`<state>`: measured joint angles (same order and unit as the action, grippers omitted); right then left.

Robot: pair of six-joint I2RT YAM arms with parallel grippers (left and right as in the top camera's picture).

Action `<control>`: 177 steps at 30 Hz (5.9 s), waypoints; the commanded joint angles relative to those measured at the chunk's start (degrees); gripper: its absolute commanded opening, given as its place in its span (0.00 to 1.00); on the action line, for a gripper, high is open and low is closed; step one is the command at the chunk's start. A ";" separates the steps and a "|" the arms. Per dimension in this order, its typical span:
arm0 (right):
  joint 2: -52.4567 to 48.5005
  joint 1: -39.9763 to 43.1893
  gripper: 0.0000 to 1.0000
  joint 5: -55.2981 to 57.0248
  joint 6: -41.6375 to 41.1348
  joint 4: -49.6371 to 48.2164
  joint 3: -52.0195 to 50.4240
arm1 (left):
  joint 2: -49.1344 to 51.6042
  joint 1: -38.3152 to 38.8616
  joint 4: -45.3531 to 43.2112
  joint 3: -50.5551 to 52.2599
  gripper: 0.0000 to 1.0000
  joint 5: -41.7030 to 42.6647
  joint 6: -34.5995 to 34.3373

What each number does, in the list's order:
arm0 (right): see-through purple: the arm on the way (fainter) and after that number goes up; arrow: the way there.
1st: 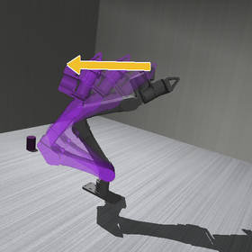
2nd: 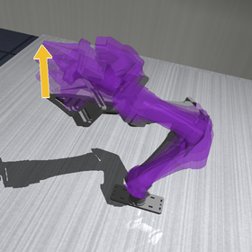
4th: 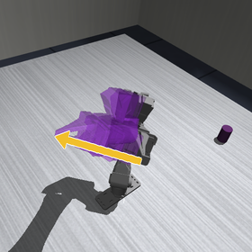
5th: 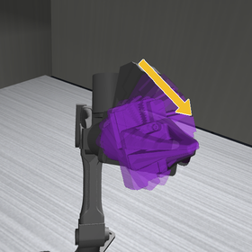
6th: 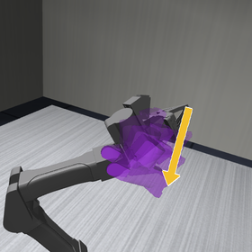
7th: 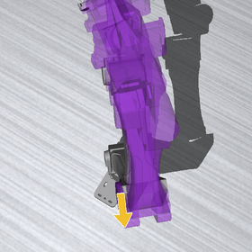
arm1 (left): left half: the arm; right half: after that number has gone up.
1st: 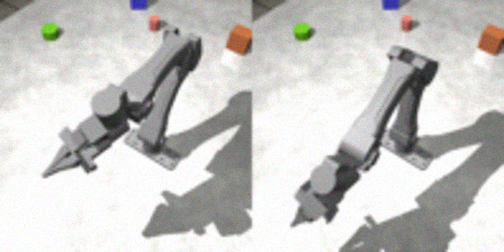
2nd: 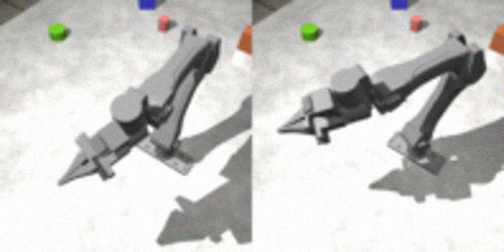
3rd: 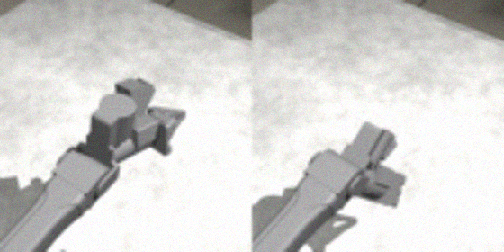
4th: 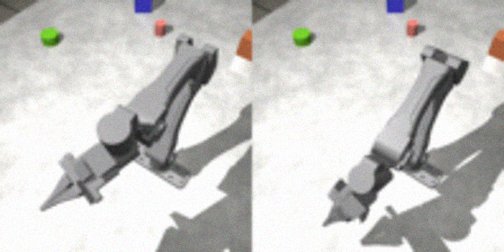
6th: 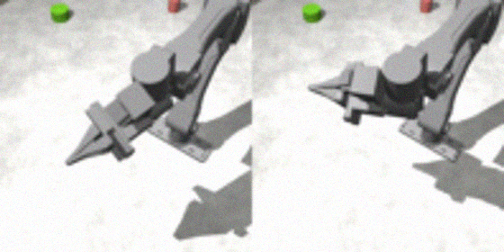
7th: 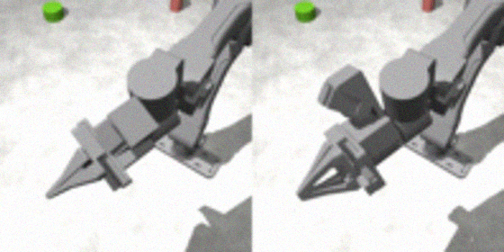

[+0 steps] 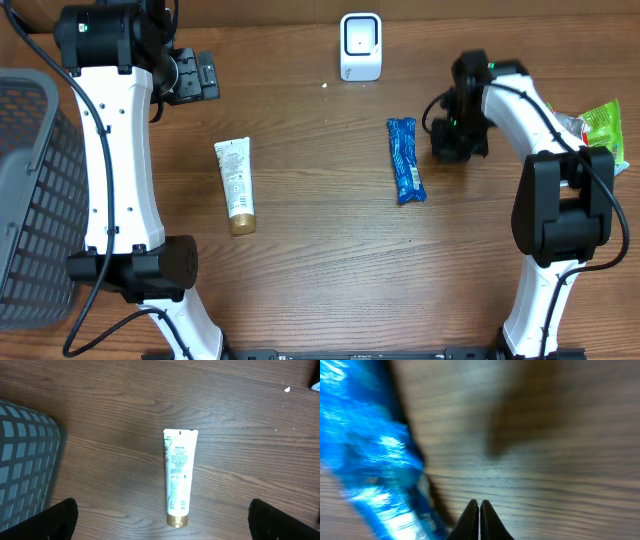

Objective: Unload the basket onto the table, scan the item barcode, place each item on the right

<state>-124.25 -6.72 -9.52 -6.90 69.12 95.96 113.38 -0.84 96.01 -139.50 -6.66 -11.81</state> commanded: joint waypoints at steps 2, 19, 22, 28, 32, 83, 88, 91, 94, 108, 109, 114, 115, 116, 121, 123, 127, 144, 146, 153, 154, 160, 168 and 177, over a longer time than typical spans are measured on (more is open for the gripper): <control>0.68 -2.34 0.04 -3.96 -2.78 -3.54 -7.50 | -0.26 0.11 -0.22 -1.16 1.00 0.28 0.70; 0.70 -24.65 0.15 0.66 1.42 -3.19 4.74 | -0.26 0.11 -0.22 -1.16 1.00 0.28 0.70; 0.70 -21.40 0.27 3.08 7.28 -1.68 11.10 | -0.26 0.11 -0.22 -1.16 1.00 0.28 0.70; 0.50 -14.91 0.70 5.88 17.75 -8.96 11.54 | -0.26 0.11 -0.22 -1.16 1.00 0.28 0.70; -2.01 -10.80 0.52 3.32 17.88 -18.18 10.01 | -0.26 0.11 -0.22 -1.16 1.00 0.28 0.70; -7.63 -8.04 0.73 -26.67 38.62 0.00 3.58 | -0.26 0.11 -0.22 -1.16 1.00 0.28 0.70; -7.63 -8.04 0.64 -26.82 38.18 -4.81 0.55 | -0.26 0.11 -0.22 -1.16 1.00 0.28 0.70; -7.63 -8.04 0.61 -26.84 37.92 -6.75 -1.68 | -0.26 0.11 -0.22 -1.16 1.00 0.28 0.70; -7.63 -8.04 0.59 -26.86 37.31 -7.41 -3.52 | -0.26 0.11 -0.22 -1.16 1.00 0.28 0.70; -7.63 -7.98 0.17 -26.82 36.92 -4.94 -4.55 | -0.26 0.11 -0.22 -1.16 1.00 0.28 0.70; -7.63 -7.98 0.09 -27.12 36.41 -4.92 -4.55 | -0.26 0.11 -0.22 -1.16 1.00 0.28 0.70; -7.28 -7.23 0.04 -35.45 34.77 -0.72 -0.35 | -0.26 0.11 -0.22 -1.16 1.00 0.28 0.70; -7.19 -7.04 0.04 -36.44 34.77 0.39 0.79 | -0.26 0.11 -0.22 -1.16 1.00 0.28 0.70; -6.78 -6.71 0.04 -37.97 34.77 2.56 3.15 | -0.26 0.11 -0.22 -1.16 1.00 0.28 0.68; -3.63 -6.27 0.04 -41.97 34.77 9.94 14.49 | -0.26 0.11 -0.24 -1.16 1.00 0.28 0.70; -1.97 -6.27 0.04 -43.17 34.77 11.72 19.08 | -0.26 0.11 -0.22 -1.16 1.00 0.28 0.68; 0.76 -6.27 0.04 -43.76 34.80 12.41 24.28 | -0.26 0.11 -0.24 -1.16 1.00 0.26 0.70; 11.58 -7.56 0.04 -22.86 10.01 -4.22 27.39 | -0.26 0.11 -0.22 -1.16 1.00 0.28 0.70; 11.26 -9.31 0.04 -10.73 6.25 -5.97 27.39 | -0.26 0.11 -0.24 -1.16 1.00 0.28 0.70; 5.09 -16.92 0.04 30.36 6.75 -15.32 27.32 | -0.26 0.11 -0.24 -1.16 1.00 0.28 0.70; 4.22 -17.22 0.04 31.80 8.74 -16.63 27.32 | -0.26 0.11 -0.22 -1.16 1.00 0.28 0.70; -3.52 -17.55 0.04 39.67 28.55 -29.29 27.28 | -0.26 0.11 -0.24 -1.16 1.00 0.28 0.70; -12.11 -17.55 0.04 44.39 53.00 -50.84 27.19 | -0.26 0.11 -0.24 -1.16 1.00 0.28 0.68; -18.23 -17.55 0.04 43.28 64.61 -64.35 27.10 | -0.26 0.11 -0.24 -1.16 1.00 0.28 0.68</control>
<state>-140.49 -24.40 33.61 53.47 7.18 121.86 113.38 -0.84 95.96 -139.55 -6.66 -11.81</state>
